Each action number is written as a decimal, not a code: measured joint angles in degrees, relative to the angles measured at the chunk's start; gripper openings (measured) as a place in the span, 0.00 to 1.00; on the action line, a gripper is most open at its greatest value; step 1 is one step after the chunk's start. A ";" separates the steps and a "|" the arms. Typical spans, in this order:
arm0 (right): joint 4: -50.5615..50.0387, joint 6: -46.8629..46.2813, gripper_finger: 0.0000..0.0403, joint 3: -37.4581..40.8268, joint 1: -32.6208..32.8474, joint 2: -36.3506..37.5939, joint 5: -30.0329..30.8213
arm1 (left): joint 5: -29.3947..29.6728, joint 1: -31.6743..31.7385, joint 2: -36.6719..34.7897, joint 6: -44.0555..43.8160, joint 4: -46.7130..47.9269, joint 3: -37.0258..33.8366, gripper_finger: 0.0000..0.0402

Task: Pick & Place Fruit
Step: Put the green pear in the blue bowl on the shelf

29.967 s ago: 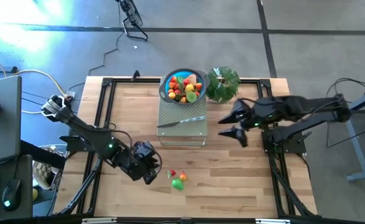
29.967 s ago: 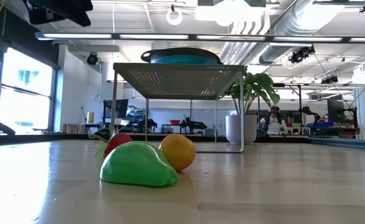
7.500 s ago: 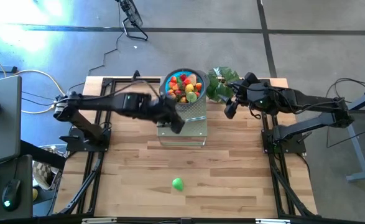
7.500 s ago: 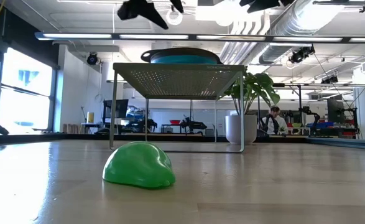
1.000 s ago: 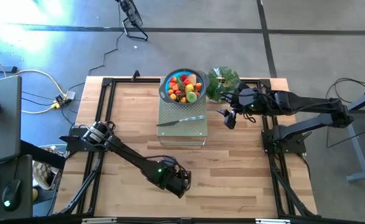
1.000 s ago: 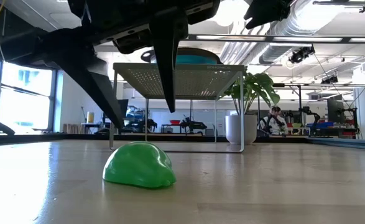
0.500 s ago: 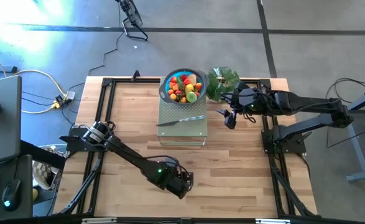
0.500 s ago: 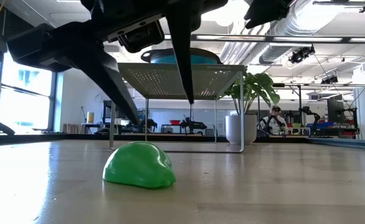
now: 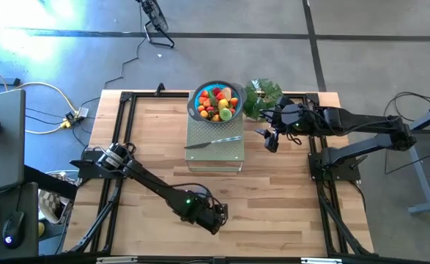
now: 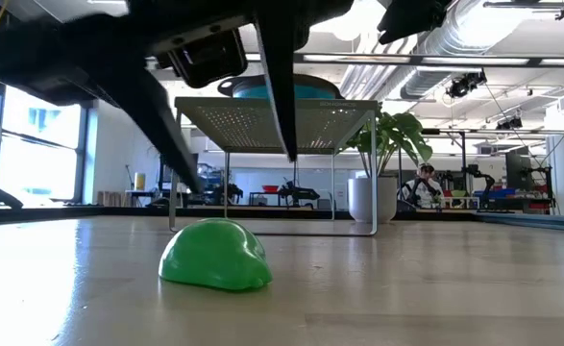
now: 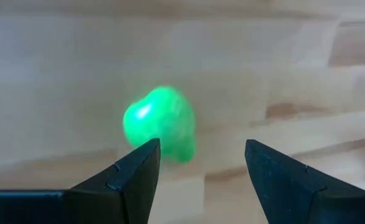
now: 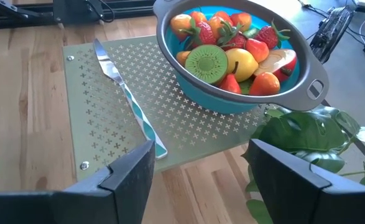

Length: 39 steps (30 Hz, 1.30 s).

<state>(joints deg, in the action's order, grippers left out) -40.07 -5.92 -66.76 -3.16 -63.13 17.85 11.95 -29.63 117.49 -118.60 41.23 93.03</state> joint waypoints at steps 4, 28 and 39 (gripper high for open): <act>0.00 -0.19 0.62 0.00 0.00 0.00 -0.02 | -3.71 -0.02 0.98 -2.82 0.24 -0.02 0.57; 4.00 0.16 0.62 0.02 0.00 0.00 -2.13 | -6.47 0.00 2.79 9.01 0.44 -0.04 0.57; 3.03 0.16 0.62 0.02 0.00 0.00 -3.47 | -6.45 0.00 2.79 11.28 -1.26 -0.04 0.57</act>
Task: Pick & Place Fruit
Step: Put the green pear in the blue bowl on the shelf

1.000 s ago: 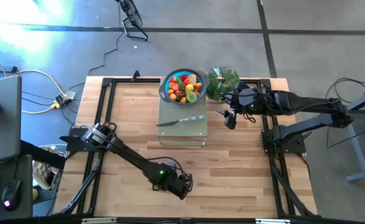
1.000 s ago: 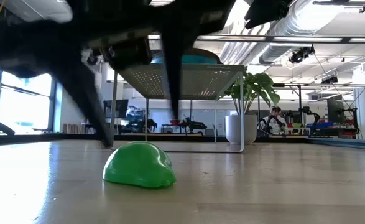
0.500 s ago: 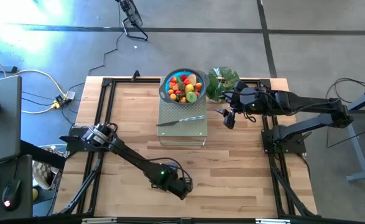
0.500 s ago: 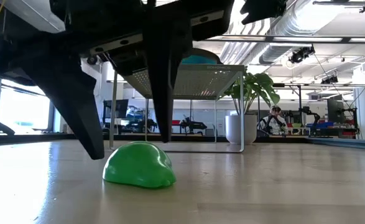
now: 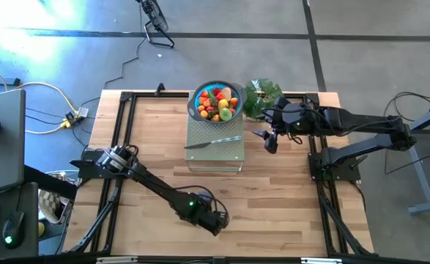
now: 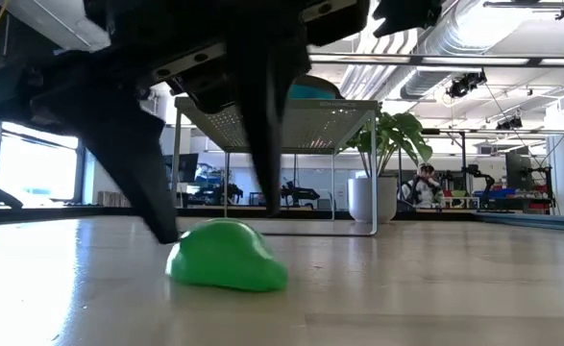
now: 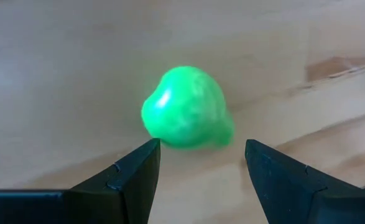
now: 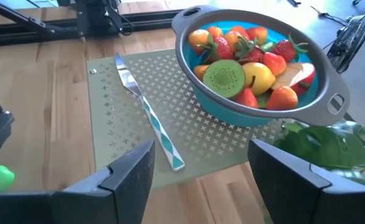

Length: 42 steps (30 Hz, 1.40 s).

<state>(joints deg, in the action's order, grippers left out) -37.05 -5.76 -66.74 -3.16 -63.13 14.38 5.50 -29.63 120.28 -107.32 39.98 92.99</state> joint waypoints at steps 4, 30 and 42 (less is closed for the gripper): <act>-1.04 -0.29 0.62 0.01 0.03 0.00 0.02 | 0.09 0.00 -0.02 -5.08 -2.71 0.00 0.57; -3.05 -5.07 0.62 0.04 0.04 0.28 -14.76 | -0.52 0.39 3.32 -9.51 -2.94 0.15 0.57; -2.23 -2.94 0.62 0.04 0.04 4.08 -15.87 | -0.61 0.39 3.44 -9.51 -2.72 0.15 0.57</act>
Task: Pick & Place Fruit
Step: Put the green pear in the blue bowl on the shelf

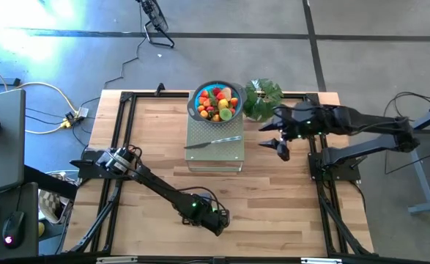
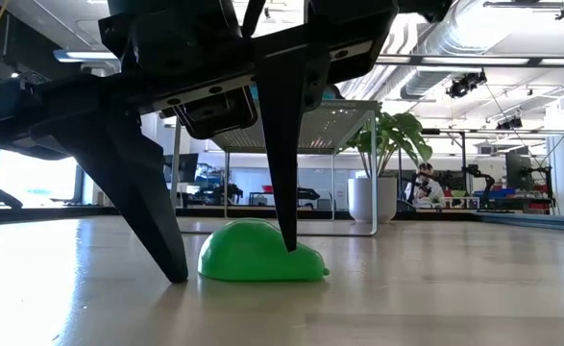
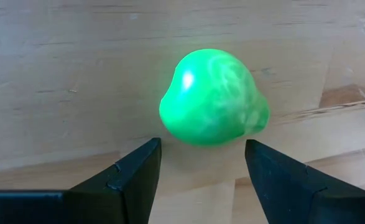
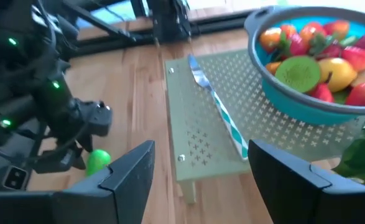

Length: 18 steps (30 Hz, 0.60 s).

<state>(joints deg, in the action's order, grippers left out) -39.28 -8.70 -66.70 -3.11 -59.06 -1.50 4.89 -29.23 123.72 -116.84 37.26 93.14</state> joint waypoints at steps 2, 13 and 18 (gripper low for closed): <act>-0.03 0.01 0.62 0.00 0.00 1.72 0.02 | 0.00 0.00 0.02 0.00 -0.02 -0.02 0.57; -6.09 1.19 0.42 -0.09 0.00 11.17 3.83 | 0.02 0.00 0.02 0.00 0.02 -0.04 0.57; -4.36 0.99 0.21 2.45 0.00 14.43 4.52 | 0.18 0.00 0.02 0.07 0.04 -0.04 0.57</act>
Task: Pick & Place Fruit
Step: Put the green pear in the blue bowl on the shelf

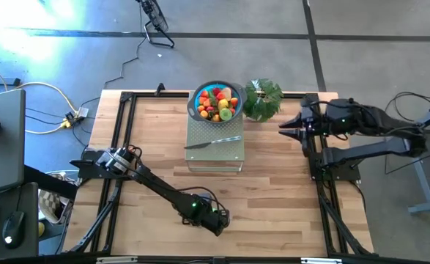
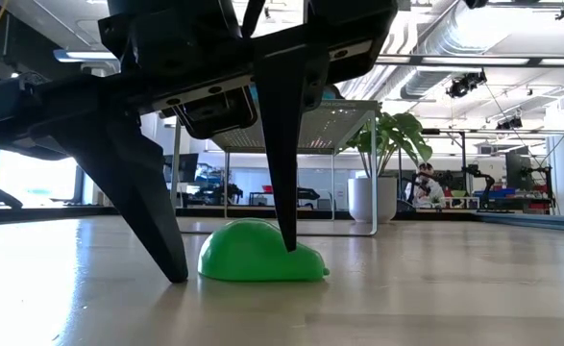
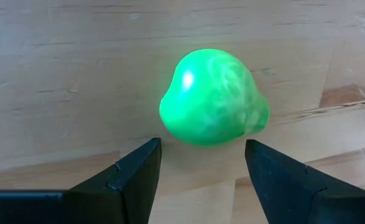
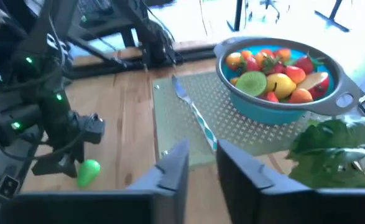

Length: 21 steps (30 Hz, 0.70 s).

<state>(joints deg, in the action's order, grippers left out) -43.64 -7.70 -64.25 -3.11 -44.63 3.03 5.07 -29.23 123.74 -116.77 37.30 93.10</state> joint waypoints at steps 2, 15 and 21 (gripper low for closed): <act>2.28 -0.61 0.13 2.86 0.00 2.11 -0.11 | 0.57 -0.02 0.00 0.02 -0.02 0.00 0.57; 12.56 -3.59 0.02 21.03 0.00 17.64 8.18 | 1.50 -0.04 0.00 -0.04 0.00 -0.04 0.57; 15.00 -4.75 0.02 25.82 0.00 21.68 8.91 | 1.50 -0.02 0.00 -0.04 -0.02 -0.04 0.57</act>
<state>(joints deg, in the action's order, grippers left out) -28.64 -12.46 -38.43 -3.11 -22.94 11.94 6.57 -29.26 123.74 -116.81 37.28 93.06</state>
